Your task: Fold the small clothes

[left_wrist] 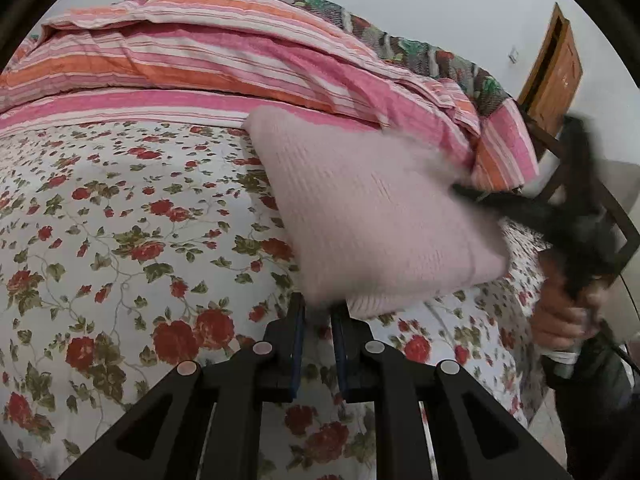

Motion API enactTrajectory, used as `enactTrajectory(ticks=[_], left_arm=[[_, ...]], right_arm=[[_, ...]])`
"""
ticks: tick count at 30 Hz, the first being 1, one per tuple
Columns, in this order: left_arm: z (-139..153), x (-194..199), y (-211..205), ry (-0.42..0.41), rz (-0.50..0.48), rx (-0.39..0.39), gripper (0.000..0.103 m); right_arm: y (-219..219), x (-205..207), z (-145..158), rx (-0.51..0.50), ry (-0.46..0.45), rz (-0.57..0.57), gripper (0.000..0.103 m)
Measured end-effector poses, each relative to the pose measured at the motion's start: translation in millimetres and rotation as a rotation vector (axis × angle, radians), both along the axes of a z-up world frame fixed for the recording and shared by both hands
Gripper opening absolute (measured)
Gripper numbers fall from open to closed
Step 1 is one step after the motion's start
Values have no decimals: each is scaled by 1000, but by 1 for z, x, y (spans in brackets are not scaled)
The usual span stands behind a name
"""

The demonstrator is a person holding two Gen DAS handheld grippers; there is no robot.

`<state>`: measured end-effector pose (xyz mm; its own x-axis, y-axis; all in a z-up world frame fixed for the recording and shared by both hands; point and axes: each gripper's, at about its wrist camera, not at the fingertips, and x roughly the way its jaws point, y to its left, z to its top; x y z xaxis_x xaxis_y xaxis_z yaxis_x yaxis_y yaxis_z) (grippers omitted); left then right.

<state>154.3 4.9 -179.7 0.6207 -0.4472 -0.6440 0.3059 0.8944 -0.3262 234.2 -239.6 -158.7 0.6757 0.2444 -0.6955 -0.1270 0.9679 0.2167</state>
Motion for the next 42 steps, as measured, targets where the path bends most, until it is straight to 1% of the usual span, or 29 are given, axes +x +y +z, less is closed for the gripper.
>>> enactTrajectory(ticks=[1, 2, 3, 4, 5, 6, 7, 9, 11, 12, 15, 17, 18, 20, 21, 23, 24, 26, 28, 30, 32, 35, 38, 40, 42], left_arm=[[2, -3, 0, -2, -9, 20, 15], [5, -8, 2, -11, -17, 55, 17], [8, -12, 6, -24, -18, 82, 24], [10, -15, 10, -34, -13, 91, 31], [13, -17, 16, -41, -3, 87, 35], [17, -18, 24, -45, 12, 71, 42], [22, -16, 31, -48, 29, 46, 47], [31, -8, 40, -55, 63, 5, 53], [40, 8, 38, -57, 84, -4, 53], [46, 20, 33, -59, 88, -10, 53], [54, 47, 15, -64, 65, -37, 53], [54, 66, -1, -63, 48, -7, 53], [50, 78, -12, -52, 52, 33, 53], [41, 93, -23, -15, 58, 78, 54], [36, 101, -26, 5, 54, 79, 54], [36, 109, -24, 9, 40, 37, 55], [36, 115, -21, 15, 36, 3, 55], [33, 135, -14, 63, 48, -49, 55], [26, 153, -11, 106, 51, -90, 55], [18, 171, -8, 147, 44, -124, 56], [10, 187, -7, 185, 46, -158, 56], [-5, 212, -10, 243, 63, -181, 56], [-16, 231, -8, 265, 102, -213, 47], [-16, 240, -3, 238, 147, -226, 35], [-12, 246, -4, 205, 177, -203, 34]], right_arm=[[-3, 3, -9, -5, 33, -20, 13], [-5, 1, -11, -12, 30, -31, 13], [-6, 0, -9, -31, 22, -32, 16], [-5, 0, -6, -56, 27, -31, 17], [-4, 0, -1, -87, 34, -30, 21], [-3, 1, 3, -97, 31, -34, 26], [-3, -1, 10, -102, 10, -40, 26], [0, -4, 28, -116, -61, -63, 26], [7, -2, 39, -112, -113, -53, 27], [12, 1, 42, -100, -126, -29, 29], [26, 17, 35, -105, -131, 24, 29], [28, 29, 21, -131, -95, 20, 29], [26, 34, 12, -131, -66, 14, 29], [21, 40, -4, -124, -29, 4, 29], [18, 41, -8, -125, -19, 8, 29], [19, 40, -11, -143, -23, 5, 29], [23, 40, -12, -171, -36, -1, 29], [32, 37, -18, -221, -73, -14, 28], [35, 35, -19, -242, -98, -18, 29], [32, 34, -20, -227, -105, -16, 30], [26, 36, -20, -191, -102, -8, 31], [24, 37, -21, -164, -105, -5, 31], [26, 36, -21, -176, -114, -9, 32], [22, 38, -22, -152, -108, -7, 32], [19, 40, -22, -125, -99, -9, 34]])
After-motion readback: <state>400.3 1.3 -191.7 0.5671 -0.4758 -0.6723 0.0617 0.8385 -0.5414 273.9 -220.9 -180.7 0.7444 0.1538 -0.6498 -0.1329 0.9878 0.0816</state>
